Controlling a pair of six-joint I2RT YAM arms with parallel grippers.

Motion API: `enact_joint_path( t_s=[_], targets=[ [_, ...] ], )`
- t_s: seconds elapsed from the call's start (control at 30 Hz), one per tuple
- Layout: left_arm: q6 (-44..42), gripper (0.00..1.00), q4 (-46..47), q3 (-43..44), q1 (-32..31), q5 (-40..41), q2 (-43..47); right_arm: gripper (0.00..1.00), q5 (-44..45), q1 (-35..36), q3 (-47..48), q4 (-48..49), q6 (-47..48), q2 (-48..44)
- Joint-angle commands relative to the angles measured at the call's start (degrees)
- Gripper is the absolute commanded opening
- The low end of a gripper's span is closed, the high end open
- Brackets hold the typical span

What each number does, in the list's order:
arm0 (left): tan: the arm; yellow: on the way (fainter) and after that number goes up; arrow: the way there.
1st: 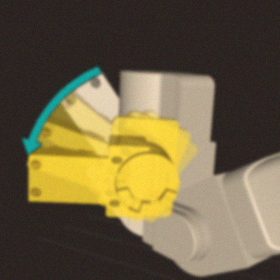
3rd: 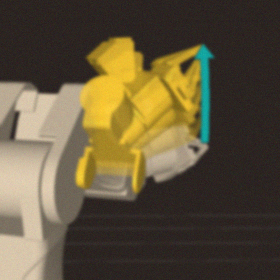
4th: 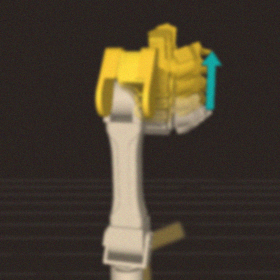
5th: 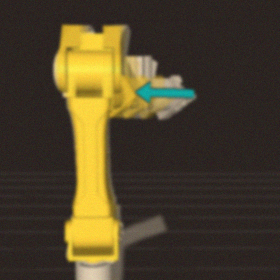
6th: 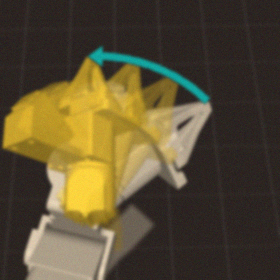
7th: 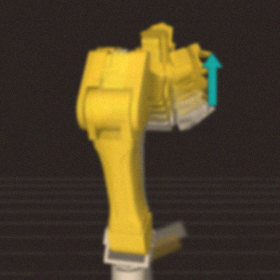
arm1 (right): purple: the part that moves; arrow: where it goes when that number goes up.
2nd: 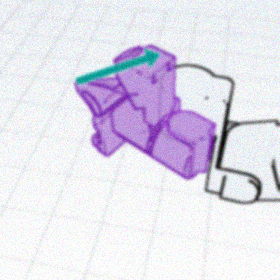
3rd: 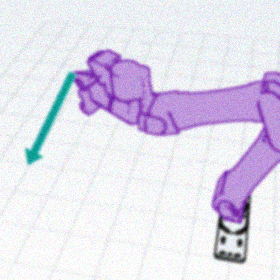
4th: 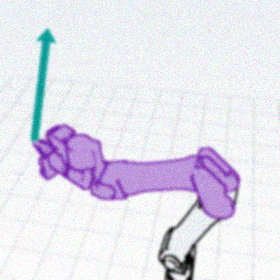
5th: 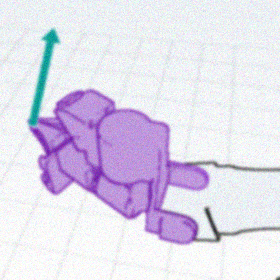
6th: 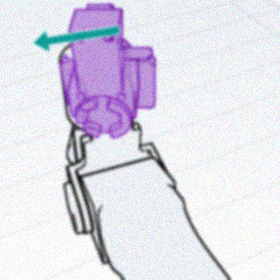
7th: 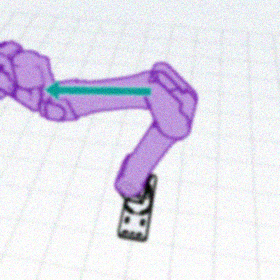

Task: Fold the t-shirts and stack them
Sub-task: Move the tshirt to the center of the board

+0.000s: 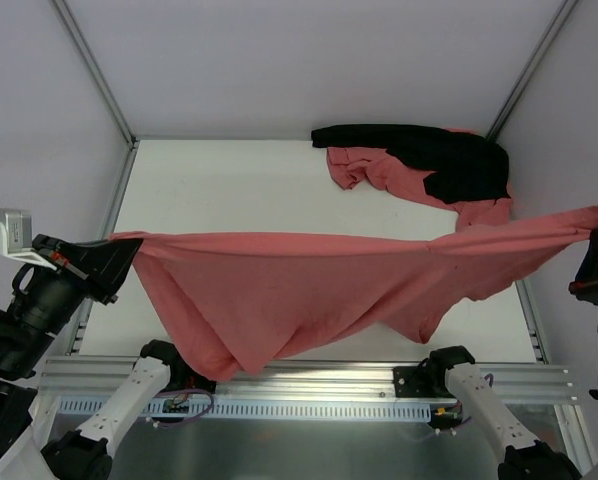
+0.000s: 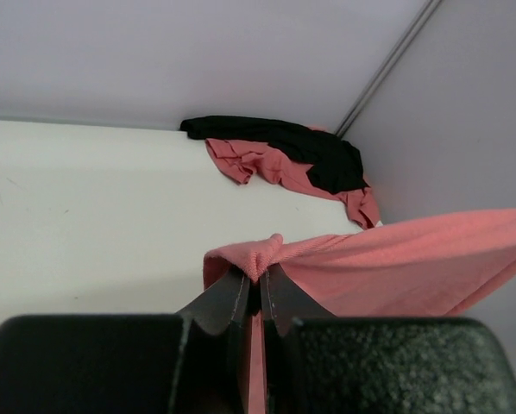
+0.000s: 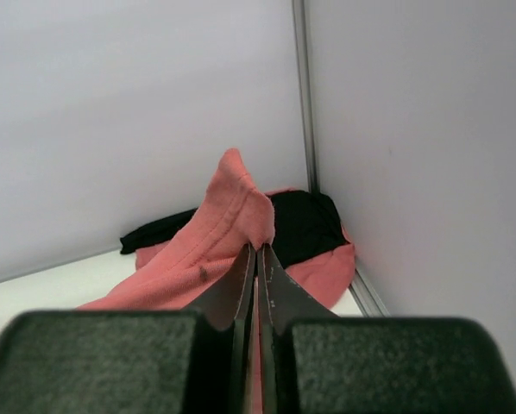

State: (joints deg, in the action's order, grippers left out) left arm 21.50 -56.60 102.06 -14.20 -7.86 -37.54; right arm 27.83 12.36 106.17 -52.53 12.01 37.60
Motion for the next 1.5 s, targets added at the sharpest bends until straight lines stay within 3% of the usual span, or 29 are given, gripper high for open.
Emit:
enact_joint_path(
  t_s=[0.0,0.13,0.37,0.67,0.83,1.07,1.47],
  targets=[
    [0.7,0.00,4.0,0.5,0.4,-0.4,2.3,0.01,-1.2,-0.1,4.2,1.2,0.2,-1.6],
    [-0.2,0.00,6.2,0.0,0.3,0.4,1.9,0.00,-3.1,-0.1,6.8,3.3,0.7,0.8],
    [-5.0,0.00,24.8,-9.2,0.4,4.8,-1.7,0.00,-5.0,0.2,1.6,16.6,1.1,10.1],
    [-16.8,0.00,45.1,-11.0,0.4,10.1,-17.7,0.00,-4.5,0.1,11.4,23.0,-0.8,37.2],
    [-20.0,0.00,45.9,-0.2,0.4,6.0,-26.7,0.00,-7.1,1.0,22.8,22.9,-2.6,44.8],
    [-19.0,0.00,42.5,6.3,0.4,2.9,-27.5,0.01,-7.9,1.1,26.3,24.1,1.3,40.8],
    [-17.5,0.00,29.5,10.5,0.4,3.2,-15.7,0.01,-5.2,1.1,23.1,19.0,4.8,23.5]
  ],
)
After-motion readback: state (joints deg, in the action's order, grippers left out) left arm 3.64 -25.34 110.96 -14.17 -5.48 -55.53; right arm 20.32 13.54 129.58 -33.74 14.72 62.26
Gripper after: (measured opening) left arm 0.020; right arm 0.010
